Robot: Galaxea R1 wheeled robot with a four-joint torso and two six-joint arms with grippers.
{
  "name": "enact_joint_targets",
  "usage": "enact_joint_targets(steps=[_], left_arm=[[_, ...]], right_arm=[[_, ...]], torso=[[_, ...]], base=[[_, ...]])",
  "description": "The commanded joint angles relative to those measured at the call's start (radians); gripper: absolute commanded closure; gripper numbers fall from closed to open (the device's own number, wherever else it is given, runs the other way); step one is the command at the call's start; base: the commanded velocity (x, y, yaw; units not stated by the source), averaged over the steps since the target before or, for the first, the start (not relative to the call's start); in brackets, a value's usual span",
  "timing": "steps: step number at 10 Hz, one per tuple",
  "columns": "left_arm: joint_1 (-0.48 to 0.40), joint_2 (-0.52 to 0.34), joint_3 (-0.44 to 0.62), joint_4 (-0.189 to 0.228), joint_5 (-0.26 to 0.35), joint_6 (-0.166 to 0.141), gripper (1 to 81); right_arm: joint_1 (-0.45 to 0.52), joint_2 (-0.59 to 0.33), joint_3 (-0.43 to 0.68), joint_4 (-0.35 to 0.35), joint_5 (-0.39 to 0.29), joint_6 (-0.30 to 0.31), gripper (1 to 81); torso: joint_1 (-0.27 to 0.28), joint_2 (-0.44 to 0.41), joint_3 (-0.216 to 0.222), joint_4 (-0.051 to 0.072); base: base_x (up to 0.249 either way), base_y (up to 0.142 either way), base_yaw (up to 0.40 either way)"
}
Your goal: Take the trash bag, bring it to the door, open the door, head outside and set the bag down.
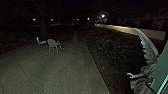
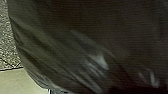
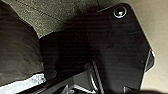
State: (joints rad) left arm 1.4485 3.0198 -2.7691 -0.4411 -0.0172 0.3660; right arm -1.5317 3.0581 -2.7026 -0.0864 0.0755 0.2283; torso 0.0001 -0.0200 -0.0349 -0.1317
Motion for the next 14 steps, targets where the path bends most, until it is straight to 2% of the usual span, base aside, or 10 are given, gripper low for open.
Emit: enact_joint_targets(steps=[1, 2, 3, 4, 5, 6, 7, 11, 13, 14], left_arm=[[-0.056, -0.004, -0.001, -0.007, 0.057, 0.002, 81.1], [-0.058, -0.004, -0.003, -0.007, 0.057, 0.002, 81.1], [-0.058, -0.004, -0.003, -0.008, 0.057, 0.001, 81.1], [-0.062, -0.005, -0.003, -0.008, 0.056, -0.004, 81.1], [-0.07, -0.008, -0.001, -0.011, 0.053, -0.012, 81.1], [-0.09, -0.021, 0.005, -0.025, 0.057, -0.015, 81.1], [-0.111, -0.039, 0.026, -0.033, 0.06, -0.015, 81.1], [-0.187, -0.175, 0.231, -0.039, 0.092, -0.016, 81.1], [-0.266, -0.24, 0.27, -0.088, 0.156, -0.016, 81.1], [-0.314, -0.263, 0.27, -0.116, 0.195, -0.016, 81.1]], right_arm=[[0.049, 0.003, 0.008, 0.005, -0.051, -0.003, 1.0], [0.047, 0.003, 0.009, 0.004, -0.051, -0.006, 1.0], [0.047, 0.003, 0.009, 0.004, -0.051, -0.006, 1.0], [0.046, 0.003, 0.009, 0.002, -0.051, -0.007, 1.0], [0.046, 0.001, 0.008, 0.002, -0.051, -0.007, 1.0], [0.044, 0.001, 0.008, -0.003, -0.053, -0.009, 1.0], [0.044, 0.001, 0.009, -0.019, -0.053, -0.009, 1.0], [0.043, 0.001, 0.017, -0.027, -0.054, -0.018, 1.0], [0.043, 0.001, 0.02, -0.027, -0.056, -0.02, 1.0], [0.043, 0.001, 0.02, -0.027, -0.057, -0.02, 1.0]], torso=[[0.0, 0.0, 0.0, 0.097], [0.0, 0.0, 0.0, 0.114], [0.0, 0.0, 0.0, 0.143], [0.0, 0.0, 0.0, 0.181], [0.0, 0.0, 0.0, 0.117], [0.0, 0.0, 0.0, 0.147], [0.0, 0.0, -0.062, 0.161], [0.0, 0.0, -0.18, 0.165], [0.0, 0.0, -0.248, 0.165], [0.0, 0.0, -0.188, 0.166]], base=[[0.0, 0.0, 0.0], [0.0, 0.0, 0.0], [0.0, 0.0, 0.0], [0.0, 0.0, 0.0], [0.0, 0.0, 0.0], [0.0, 0.0, 0.0], [0.0, 0.0, 0.0], [0.0, 0.0, 0.0], [0.0, 0.0, 0.0], [0.0, 0.0, 0.0]])
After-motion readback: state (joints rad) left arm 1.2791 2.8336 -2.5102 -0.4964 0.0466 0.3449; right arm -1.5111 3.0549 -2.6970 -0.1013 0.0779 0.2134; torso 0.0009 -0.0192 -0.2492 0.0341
